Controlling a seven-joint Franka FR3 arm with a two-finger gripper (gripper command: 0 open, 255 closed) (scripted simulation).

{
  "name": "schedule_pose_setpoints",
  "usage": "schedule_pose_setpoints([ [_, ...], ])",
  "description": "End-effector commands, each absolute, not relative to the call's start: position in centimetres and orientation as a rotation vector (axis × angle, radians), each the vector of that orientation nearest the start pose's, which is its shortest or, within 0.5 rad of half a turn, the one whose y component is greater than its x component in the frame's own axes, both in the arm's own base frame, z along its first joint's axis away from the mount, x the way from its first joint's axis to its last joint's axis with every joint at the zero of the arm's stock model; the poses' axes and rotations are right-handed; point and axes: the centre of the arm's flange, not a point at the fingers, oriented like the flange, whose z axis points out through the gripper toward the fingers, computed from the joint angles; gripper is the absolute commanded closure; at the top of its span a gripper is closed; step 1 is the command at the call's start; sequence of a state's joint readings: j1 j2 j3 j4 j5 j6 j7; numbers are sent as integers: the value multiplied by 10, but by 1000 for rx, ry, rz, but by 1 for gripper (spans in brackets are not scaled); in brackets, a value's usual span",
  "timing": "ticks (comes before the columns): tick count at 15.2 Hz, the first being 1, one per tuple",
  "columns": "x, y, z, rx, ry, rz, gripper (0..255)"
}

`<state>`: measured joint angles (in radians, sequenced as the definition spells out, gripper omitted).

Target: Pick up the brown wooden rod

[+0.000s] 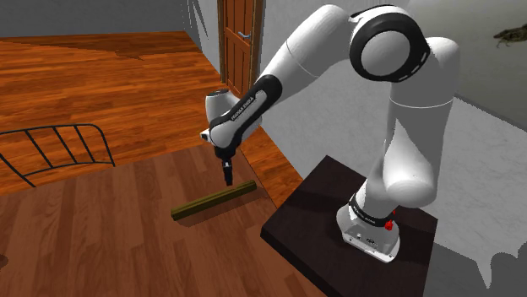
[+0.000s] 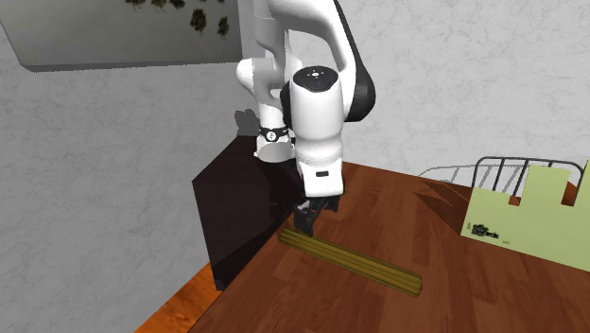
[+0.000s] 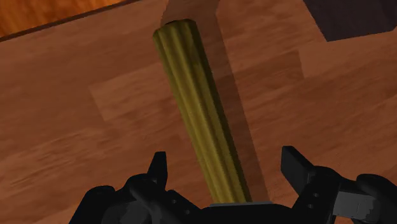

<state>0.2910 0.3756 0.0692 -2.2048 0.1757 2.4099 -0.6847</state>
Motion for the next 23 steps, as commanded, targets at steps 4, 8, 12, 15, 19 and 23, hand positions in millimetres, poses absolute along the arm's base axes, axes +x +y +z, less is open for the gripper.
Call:
schedule_pose_setpoints([
  [4,513,238,153,-2557,-1488,201,0],
  [8,514,250,132,-2527,-1531,197,0],
  [12,514,250,111,-2527,-1531,197,0],
  [15,514,250,102,-2527,-1531,197,0],
  [19,514,251,103,-2527,-1531,197,255],
  [23,514,251,103,-2527,-1531,197,255],
])
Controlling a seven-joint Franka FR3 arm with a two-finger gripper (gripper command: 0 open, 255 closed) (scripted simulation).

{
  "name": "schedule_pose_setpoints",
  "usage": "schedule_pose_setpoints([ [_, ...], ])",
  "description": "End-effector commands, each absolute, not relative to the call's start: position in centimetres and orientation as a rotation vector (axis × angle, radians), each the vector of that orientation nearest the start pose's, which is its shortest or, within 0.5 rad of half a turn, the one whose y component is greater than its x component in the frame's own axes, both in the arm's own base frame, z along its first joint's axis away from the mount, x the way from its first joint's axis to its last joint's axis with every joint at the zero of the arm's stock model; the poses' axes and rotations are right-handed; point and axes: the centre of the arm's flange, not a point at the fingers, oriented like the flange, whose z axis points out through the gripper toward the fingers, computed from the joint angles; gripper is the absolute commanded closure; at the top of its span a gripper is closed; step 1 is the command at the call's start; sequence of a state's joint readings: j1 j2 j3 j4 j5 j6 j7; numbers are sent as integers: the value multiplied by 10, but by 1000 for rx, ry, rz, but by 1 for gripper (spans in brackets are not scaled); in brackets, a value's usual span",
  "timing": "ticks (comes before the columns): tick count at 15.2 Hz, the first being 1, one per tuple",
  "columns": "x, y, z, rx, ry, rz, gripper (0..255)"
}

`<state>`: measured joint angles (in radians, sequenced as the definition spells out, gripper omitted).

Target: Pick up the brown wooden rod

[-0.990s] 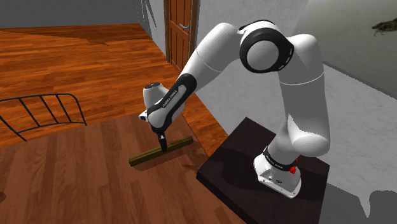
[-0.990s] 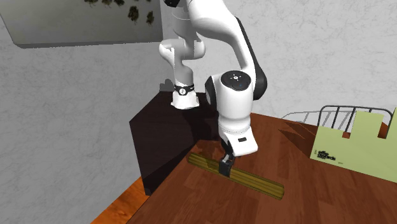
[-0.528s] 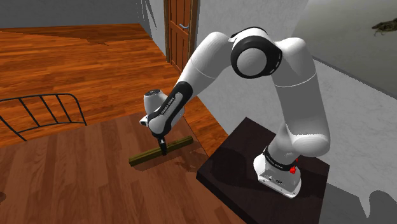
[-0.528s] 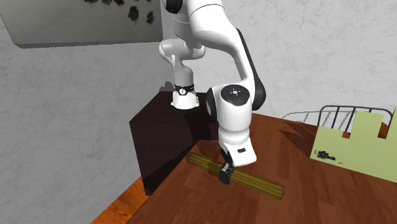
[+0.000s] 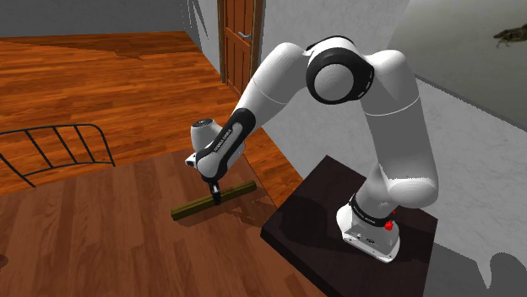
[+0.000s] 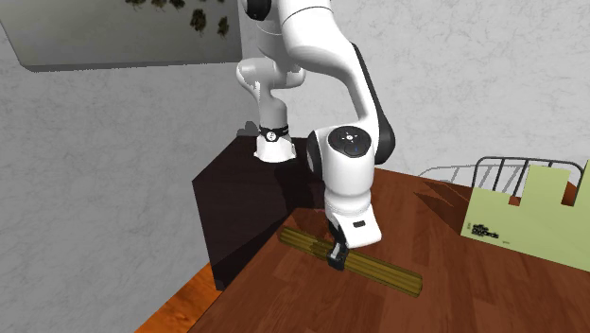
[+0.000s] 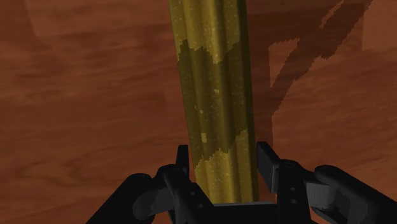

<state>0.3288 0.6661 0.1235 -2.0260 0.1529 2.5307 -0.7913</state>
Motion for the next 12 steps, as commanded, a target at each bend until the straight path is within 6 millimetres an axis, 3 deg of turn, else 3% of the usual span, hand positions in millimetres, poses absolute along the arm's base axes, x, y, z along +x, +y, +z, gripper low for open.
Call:
schedule_pose_setpoints([
  [1,514,251,102,-2527,-1531,197,255],
  [12,514,250,155,-2527,-1531,197,255],
])
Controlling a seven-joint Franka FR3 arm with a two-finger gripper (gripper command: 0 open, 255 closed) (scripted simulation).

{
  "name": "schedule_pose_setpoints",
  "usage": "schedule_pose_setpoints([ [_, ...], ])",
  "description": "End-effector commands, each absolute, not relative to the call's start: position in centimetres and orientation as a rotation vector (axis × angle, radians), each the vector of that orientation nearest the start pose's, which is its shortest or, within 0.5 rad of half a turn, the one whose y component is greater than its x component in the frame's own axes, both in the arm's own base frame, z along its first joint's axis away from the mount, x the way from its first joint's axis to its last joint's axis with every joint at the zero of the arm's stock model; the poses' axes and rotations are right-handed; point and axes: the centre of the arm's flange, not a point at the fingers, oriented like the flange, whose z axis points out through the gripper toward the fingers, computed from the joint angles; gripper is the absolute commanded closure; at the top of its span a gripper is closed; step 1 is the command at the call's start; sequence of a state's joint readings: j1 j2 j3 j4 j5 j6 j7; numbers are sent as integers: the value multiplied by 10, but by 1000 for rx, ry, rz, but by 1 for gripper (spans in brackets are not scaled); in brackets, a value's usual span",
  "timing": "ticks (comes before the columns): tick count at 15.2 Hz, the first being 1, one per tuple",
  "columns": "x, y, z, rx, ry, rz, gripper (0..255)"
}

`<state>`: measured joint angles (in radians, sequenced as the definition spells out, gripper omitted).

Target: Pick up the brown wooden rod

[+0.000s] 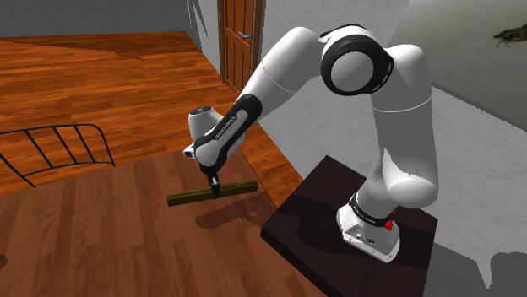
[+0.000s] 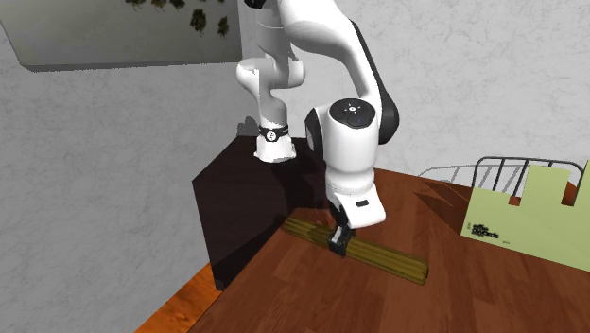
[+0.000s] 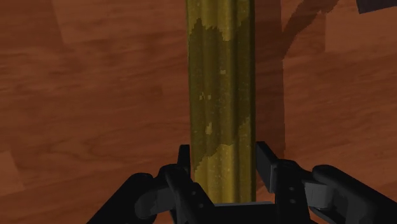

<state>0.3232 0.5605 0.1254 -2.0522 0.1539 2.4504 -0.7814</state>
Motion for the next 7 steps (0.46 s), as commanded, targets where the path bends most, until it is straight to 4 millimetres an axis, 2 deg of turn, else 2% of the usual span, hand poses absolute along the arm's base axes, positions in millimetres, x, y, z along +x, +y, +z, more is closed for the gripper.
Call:
schedule_pose_setpoints([
  [1,514,250,161,-2527,-1531,197,255],
  [5,514,250,182,-2527,-1531,197,255],
  [7,514,250,182,-2527,-1531,197,255],
])
